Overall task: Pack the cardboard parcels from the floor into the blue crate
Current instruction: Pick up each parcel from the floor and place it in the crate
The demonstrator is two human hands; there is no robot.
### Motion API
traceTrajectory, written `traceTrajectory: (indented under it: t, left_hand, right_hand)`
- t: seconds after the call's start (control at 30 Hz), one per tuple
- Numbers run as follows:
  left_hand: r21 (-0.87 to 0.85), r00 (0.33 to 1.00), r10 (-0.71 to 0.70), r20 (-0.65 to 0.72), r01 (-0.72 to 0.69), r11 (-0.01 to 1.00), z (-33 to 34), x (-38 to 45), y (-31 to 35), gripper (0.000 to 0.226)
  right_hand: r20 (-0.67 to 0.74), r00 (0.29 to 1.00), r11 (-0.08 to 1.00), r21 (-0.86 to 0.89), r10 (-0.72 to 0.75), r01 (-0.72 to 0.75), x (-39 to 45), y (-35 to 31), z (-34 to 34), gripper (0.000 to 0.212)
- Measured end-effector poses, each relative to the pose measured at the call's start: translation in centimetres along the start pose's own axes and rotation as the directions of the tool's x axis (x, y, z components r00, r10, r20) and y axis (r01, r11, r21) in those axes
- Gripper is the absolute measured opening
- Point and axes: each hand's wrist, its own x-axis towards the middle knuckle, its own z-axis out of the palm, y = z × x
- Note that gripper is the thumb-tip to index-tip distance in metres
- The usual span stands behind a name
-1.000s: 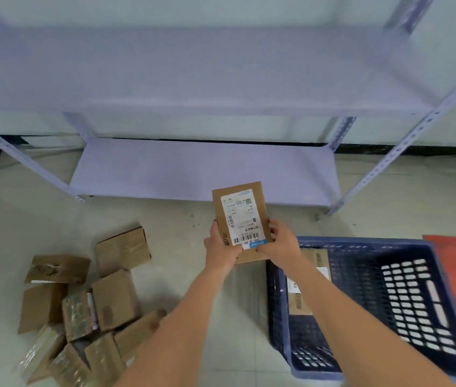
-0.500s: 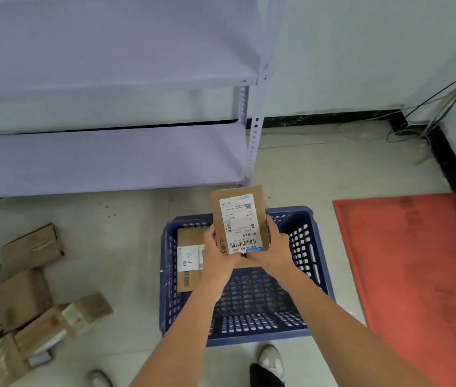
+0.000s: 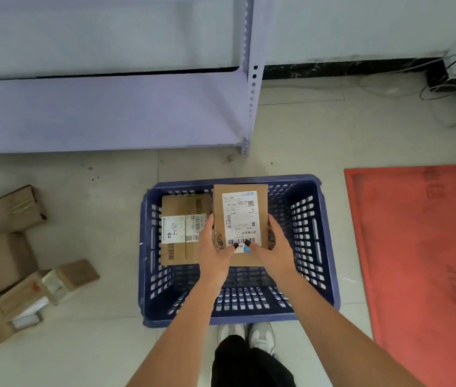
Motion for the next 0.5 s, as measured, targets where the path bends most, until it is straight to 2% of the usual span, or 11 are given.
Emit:
traceTrajectory:
  t: [0.5]
  left_hand:
    - [0.127,0.989,-0.128,0.078,0.117,0.985,6.6,6.5,-7.6,0.086]
  right_hand:
    - [-0.031,0.993,0.984,-0.131,0.118,-0.121,8.2,7.9,2.4,0.09]
